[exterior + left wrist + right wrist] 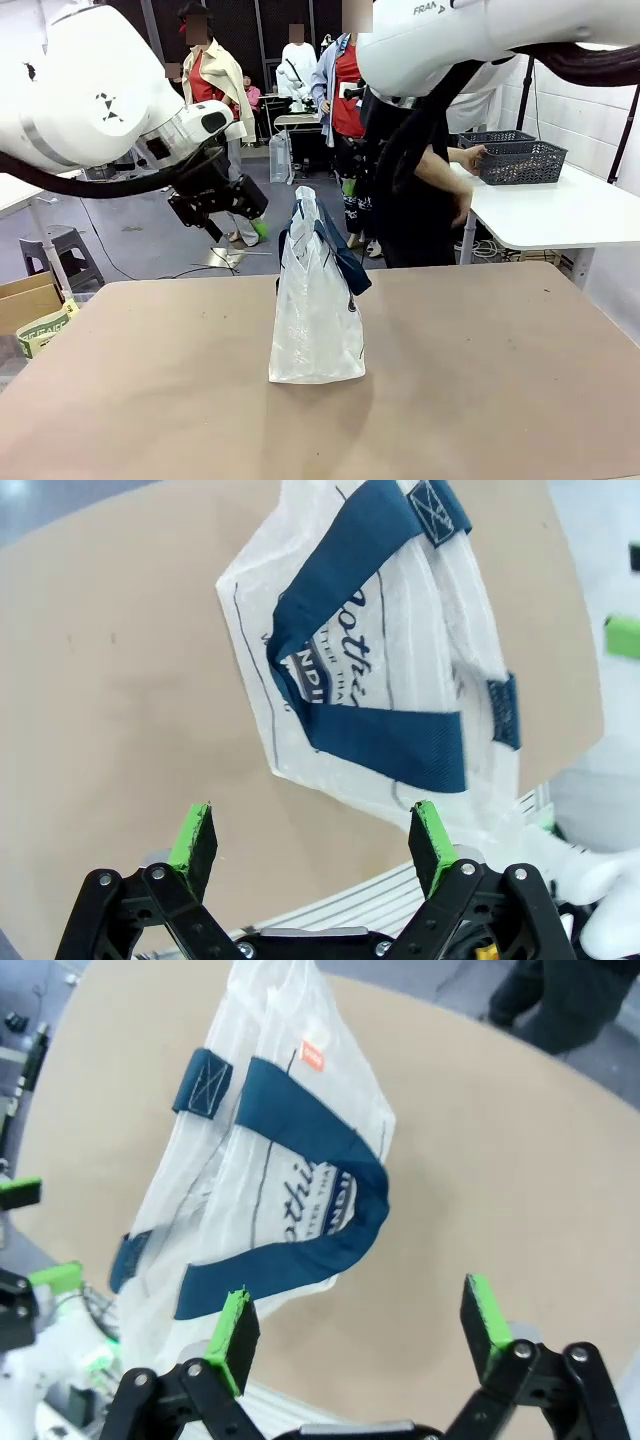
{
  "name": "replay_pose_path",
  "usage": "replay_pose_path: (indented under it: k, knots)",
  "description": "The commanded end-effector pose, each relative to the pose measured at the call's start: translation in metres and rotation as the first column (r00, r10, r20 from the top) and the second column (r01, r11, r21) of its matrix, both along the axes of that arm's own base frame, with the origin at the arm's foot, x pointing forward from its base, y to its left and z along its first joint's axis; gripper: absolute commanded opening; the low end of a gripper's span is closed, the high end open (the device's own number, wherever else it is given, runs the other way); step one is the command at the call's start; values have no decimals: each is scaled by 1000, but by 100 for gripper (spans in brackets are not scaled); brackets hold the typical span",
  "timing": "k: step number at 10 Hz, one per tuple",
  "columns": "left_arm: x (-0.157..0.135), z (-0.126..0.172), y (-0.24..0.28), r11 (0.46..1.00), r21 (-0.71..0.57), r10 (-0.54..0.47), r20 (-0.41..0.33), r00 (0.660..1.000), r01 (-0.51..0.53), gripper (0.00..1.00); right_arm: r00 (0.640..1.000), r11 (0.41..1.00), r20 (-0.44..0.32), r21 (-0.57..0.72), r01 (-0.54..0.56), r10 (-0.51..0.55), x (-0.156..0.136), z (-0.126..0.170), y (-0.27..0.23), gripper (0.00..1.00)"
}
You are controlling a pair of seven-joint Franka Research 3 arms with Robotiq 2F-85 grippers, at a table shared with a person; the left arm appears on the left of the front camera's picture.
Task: Transfer purchased items from the store into the shopping bag.
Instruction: Open the Reusable shopping bag in the center of the table.
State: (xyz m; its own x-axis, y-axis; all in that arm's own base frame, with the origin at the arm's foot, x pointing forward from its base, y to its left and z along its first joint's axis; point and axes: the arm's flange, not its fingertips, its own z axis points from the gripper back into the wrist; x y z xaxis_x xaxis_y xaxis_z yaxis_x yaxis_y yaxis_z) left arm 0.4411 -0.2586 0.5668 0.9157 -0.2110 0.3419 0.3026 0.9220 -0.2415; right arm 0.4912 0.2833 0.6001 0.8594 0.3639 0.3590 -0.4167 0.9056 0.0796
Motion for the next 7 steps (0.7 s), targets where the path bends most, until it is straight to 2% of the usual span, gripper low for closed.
replay_pose_path:
  k: [1,3,7]
  knots:
    - [17,17,-19,997,-55,57,-62,996,-60,100,991,996,-106,-26,82,-85,24,13,29,100]
    - [29,17,-35,990,-71,112,-148,983,-124,100,972,992,-197,-31,122,-125,39,11,50,100]
    - [43,3,-41,981,-109,139,-204,969,-163,100,947,988,-284,-23,152,-152,60,-12,75,100]
